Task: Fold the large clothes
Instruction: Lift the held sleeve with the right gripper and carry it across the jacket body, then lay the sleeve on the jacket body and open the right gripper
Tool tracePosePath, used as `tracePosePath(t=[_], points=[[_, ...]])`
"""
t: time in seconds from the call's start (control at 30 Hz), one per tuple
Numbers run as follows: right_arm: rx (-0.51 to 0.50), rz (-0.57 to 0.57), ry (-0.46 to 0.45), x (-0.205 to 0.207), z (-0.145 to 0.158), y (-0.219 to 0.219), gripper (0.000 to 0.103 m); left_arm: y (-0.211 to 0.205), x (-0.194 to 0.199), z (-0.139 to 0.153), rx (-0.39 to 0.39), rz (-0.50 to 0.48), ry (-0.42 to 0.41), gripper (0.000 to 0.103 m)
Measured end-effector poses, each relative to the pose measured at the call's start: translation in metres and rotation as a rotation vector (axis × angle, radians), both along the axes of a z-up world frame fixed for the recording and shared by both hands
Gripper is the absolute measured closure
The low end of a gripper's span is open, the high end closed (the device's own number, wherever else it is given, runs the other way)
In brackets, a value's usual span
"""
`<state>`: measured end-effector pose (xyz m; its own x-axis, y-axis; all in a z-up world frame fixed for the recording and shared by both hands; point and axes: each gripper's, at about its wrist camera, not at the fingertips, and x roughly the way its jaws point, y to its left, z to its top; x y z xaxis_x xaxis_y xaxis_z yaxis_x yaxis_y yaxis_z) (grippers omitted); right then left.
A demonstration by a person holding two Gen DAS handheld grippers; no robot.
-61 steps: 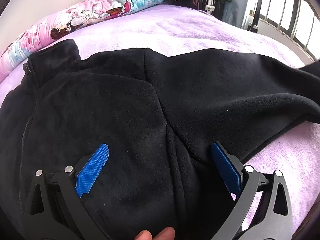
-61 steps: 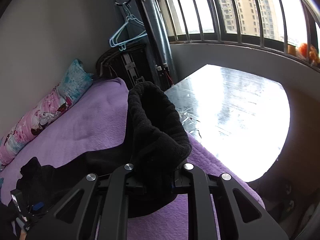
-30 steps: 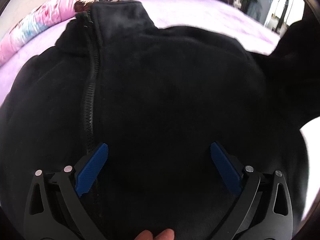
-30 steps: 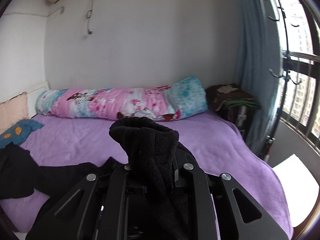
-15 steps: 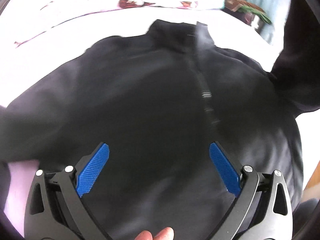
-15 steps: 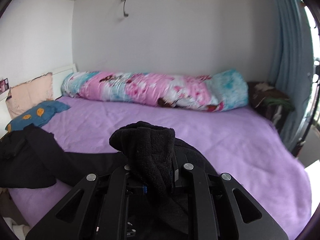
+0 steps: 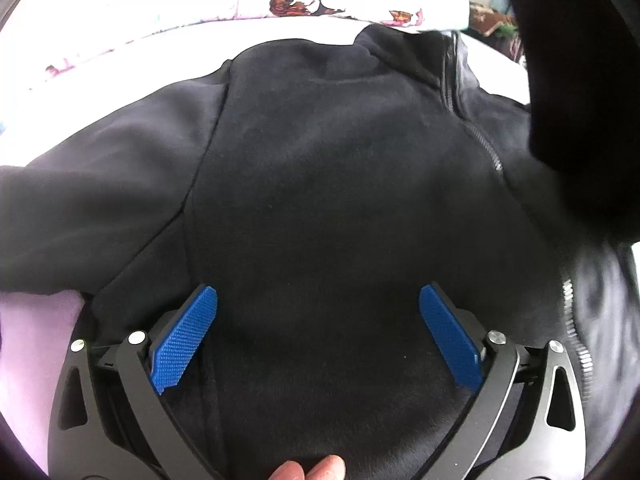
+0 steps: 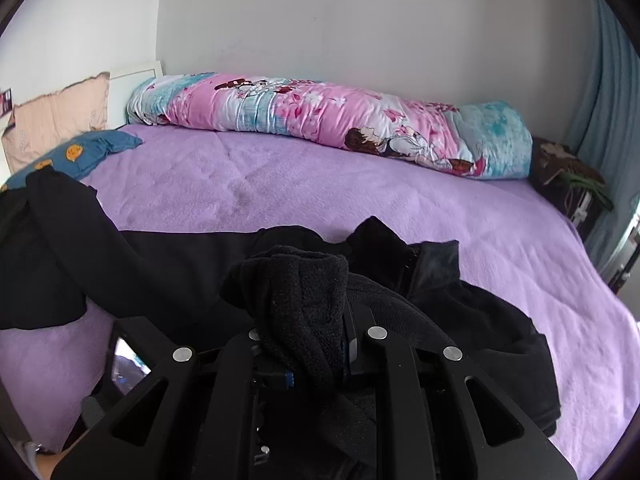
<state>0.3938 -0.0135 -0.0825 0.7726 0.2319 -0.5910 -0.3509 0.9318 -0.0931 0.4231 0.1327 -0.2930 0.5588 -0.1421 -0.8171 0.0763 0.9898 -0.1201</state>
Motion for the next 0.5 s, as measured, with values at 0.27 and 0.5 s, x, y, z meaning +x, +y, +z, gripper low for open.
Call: tracePosePath(t=[0.27, 0.5], points=[[-0.114, 0.018, 0.018, -0.008, -0.066, 0.050, 0.086, 0.091, -0.034, 0.032, -0.097, 0.210, 0.060, 0.006], [-0.158, 0.044, 0.156, -0.019, -0.130, 0.053, 0.059, 0.118, -0.043, 0.054, -0.066, 0.261, -0.037, 0.006]])
